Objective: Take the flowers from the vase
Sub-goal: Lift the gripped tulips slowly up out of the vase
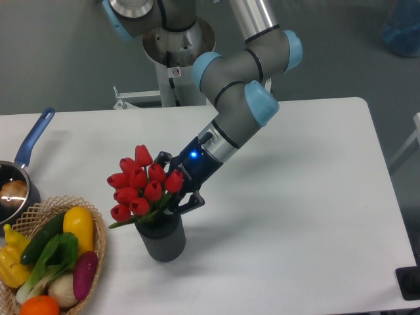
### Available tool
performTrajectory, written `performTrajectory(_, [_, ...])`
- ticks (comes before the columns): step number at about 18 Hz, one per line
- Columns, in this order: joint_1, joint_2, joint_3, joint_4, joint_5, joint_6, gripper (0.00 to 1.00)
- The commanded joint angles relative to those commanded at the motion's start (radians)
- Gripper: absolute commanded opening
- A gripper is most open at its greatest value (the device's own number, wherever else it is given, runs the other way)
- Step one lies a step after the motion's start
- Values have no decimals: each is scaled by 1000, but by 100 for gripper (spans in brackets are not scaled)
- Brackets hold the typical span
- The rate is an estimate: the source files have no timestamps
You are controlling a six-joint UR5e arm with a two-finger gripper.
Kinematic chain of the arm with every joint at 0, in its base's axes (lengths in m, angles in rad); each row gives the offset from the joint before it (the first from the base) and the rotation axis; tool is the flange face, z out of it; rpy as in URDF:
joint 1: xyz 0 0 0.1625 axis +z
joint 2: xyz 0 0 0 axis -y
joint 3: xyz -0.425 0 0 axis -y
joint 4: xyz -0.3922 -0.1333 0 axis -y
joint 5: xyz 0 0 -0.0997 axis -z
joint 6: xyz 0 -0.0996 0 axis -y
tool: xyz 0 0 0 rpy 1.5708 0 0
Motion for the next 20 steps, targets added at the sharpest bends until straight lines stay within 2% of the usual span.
performTrajectory(4, [0, 0, 0, 0, -2, -2, 37])
performTrajectory(10, [6, 0, -6, -2, -43, -3, 37])
performTrajectory(20, [17, 6, -11, -8, -51, -6, 38])
